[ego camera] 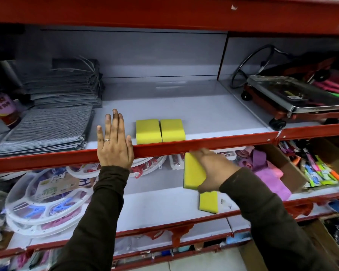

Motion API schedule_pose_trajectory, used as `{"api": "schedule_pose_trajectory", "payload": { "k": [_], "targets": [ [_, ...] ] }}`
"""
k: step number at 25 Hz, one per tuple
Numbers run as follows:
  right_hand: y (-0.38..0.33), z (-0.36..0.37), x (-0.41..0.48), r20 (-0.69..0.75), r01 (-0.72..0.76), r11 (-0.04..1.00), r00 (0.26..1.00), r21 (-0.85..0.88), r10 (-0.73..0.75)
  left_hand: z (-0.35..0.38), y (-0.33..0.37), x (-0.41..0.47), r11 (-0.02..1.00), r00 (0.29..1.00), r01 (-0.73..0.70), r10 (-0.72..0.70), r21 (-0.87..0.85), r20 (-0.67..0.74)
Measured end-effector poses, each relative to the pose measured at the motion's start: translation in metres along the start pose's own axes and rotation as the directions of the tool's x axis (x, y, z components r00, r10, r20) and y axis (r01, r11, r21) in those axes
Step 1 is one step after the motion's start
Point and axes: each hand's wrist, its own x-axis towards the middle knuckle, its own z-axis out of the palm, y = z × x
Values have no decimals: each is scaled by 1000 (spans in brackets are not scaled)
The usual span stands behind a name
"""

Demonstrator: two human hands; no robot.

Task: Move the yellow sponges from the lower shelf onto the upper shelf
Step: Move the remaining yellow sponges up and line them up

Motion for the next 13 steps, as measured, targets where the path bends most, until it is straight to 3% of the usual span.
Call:
{"api": "schedule_pose_trajectory", "payload": {
  "k": [4,6,9,13],
  "targets": [
    [15,-74,8,-271,-16,1000,962,17,20,2,-1,0,1000,1000,2,-2,-2,-7],
    [27,-96,35,-299,-66,997,953,-27,55,4,-1,0,1000,1000,-1,1,-3,-18],
    [39,-106,83,-184,-116,987,978,-108,95,6,-3,1,1000,999,-4,4,-13,-35],
    [43,-99,122,94,-71,984,992,-166,88,8,-5,1,1000,998,-26,26,-10,-58]
  ]
}}
